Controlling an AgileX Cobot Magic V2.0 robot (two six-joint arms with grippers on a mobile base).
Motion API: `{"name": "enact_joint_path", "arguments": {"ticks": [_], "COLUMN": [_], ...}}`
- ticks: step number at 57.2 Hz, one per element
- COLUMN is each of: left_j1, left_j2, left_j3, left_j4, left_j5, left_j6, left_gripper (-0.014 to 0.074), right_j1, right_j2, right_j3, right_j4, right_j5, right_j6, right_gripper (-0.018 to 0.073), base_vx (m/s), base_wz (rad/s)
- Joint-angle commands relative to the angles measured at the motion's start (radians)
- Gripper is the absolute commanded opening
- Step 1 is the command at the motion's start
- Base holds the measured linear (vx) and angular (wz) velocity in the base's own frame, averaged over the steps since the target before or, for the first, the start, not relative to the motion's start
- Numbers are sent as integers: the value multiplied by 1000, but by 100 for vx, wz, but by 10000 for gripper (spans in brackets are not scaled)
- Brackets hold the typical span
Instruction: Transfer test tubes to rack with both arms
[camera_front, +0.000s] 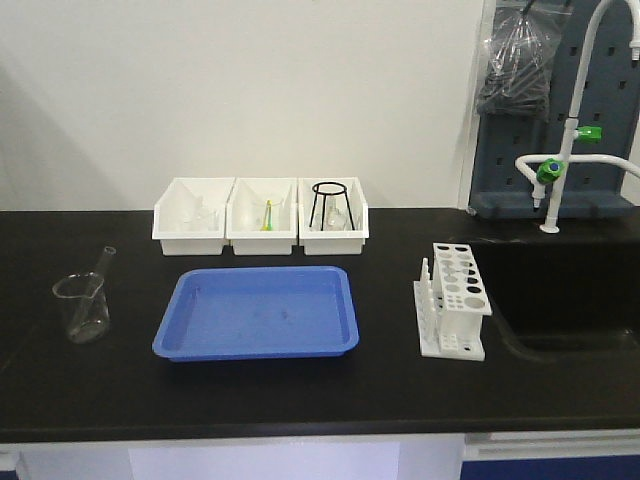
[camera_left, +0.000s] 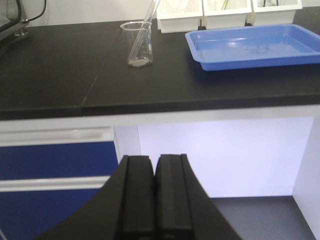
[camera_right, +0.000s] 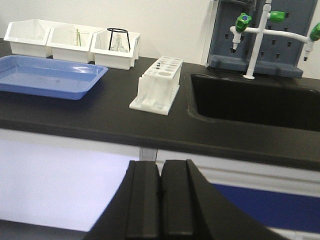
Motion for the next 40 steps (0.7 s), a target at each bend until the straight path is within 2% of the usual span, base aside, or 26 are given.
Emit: {"name": "enact_joint_path", "arguments": {"ticks": [1, 40], "left_j1": [-1, -1], "left_j2": [-11, -11], "left_j3": [-25, -25], "left_j4": [-5, -5], "left_j5": [-81, -81], "left_j6": [-6, -6], "left_gripper": [-1, -1], "right_j1": [-2, -2], "right_j2": [-10, -10], "right_j3": [14, 14], "right_j4": [-10, -10], "right_j5": [-78, -83], "right_j6": [-5, -5], "right_gripper": [-9, -9], "base_vx": [47, 37], "base_wz": [2, 2]}}
